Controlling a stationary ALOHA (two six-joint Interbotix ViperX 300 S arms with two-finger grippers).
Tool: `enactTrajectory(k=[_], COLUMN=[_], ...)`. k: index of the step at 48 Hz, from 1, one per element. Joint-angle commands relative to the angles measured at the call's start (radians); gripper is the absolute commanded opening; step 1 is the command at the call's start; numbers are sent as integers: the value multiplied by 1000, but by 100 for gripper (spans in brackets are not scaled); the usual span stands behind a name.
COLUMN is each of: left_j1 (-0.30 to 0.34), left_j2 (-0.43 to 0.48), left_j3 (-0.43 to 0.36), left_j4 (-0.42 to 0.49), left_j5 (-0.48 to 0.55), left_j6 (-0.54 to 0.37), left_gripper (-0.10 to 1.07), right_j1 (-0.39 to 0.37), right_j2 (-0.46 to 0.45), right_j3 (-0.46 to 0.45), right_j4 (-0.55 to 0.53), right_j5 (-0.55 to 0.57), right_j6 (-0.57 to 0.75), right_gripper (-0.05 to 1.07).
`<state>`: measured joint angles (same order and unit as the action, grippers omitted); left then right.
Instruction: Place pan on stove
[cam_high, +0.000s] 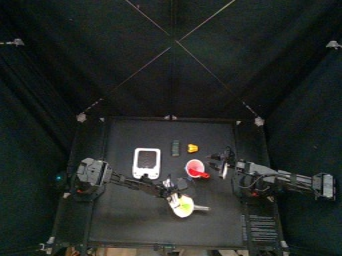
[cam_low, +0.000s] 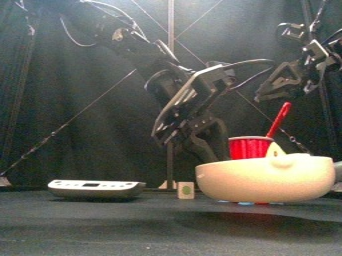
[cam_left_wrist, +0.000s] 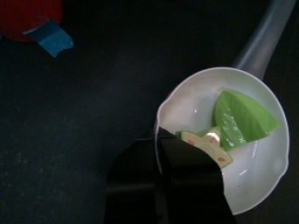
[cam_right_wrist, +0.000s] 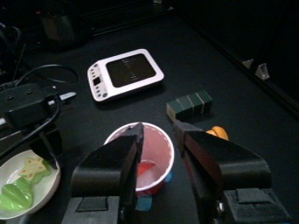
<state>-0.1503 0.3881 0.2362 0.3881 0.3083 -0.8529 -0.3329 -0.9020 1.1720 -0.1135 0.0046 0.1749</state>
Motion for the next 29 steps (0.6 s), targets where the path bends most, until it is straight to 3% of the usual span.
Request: enactTrajectory(k=[1, 14, 29], left_j1=[2, 3, 11], left_j2=[-37, -117, -275], left_j3=[-9, 49, 202], left_j4=[-2, -2, -2], left_j5=[-3, 72, 127], left_j6=[0, 0, -8], left_gripper=[30, 30, 30], right_j1=[0, -2, -3], right_j2=[5, 6, 5], right_j3=[-8, -8, -8], right_j4=[0, 0, 0], right_j5=[-3, -3, -5], right_j6=[2, -3, -2], right_gripper=[74, 74, 74])
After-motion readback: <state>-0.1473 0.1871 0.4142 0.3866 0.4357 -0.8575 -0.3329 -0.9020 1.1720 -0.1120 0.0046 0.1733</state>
